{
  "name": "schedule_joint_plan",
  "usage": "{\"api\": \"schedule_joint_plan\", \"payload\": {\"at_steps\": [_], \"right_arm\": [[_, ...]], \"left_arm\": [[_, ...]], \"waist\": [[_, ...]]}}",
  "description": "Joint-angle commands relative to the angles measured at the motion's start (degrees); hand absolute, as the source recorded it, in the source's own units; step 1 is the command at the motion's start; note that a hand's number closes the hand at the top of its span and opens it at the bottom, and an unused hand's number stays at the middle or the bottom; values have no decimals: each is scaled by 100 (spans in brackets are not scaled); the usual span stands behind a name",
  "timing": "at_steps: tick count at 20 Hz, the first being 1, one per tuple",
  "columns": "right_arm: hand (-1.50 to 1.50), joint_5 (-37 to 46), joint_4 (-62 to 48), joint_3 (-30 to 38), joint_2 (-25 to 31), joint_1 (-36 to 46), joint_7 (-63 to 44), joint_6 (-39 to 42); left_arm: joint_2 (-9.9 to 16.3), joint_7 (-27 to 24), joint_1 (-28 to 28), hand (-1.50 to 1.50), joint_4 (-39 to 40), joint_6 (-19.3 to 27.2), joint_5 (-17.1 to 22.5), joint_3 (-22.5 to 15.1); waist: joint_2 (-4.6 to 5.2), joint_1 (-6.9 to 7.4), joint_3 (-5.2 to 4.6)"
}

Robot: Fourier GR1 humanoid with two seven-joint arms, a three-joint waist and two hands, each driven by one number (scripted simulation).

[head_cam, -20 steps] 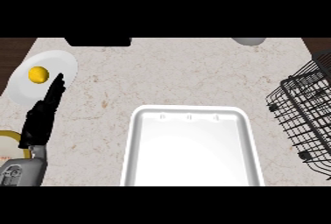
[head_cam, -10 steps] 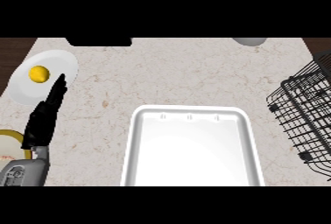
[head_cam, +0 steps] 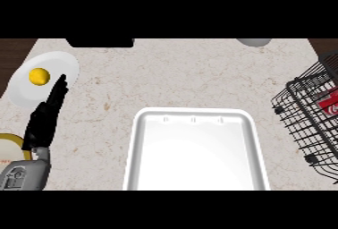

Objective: Pick the can from the tray and place it in the tiered basket

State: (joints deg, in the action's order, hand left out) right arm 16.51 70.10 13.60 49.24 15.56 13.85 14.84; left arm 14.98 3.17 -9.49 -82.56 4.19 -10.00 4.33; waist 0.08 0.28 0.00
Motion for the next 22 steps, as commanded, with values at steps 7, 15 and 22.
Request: {"api": "schedule_joint_plan", "payload": {"at_steps": [7, 15, 22], "right_arm": [[-150, -933, -951, 1260, 366, 504, 443, 482], [-150, -1531, -2204, 2141, 1458, 407, -43, 1588], [-150, -1186, -4138, 2271, 2310, 111, 1567, 2340]], "left_arm": [[70, 305, -156, 0, -160, -196, 35, 69], [-89, 130, 43, 0, -241, -19, -71, 56], [-183, 269, 38, 0, -365, 41, -249, -101]], "waist": [[-6, -11, 2], [-8, -6, 5], [17, 49, 22]]}}
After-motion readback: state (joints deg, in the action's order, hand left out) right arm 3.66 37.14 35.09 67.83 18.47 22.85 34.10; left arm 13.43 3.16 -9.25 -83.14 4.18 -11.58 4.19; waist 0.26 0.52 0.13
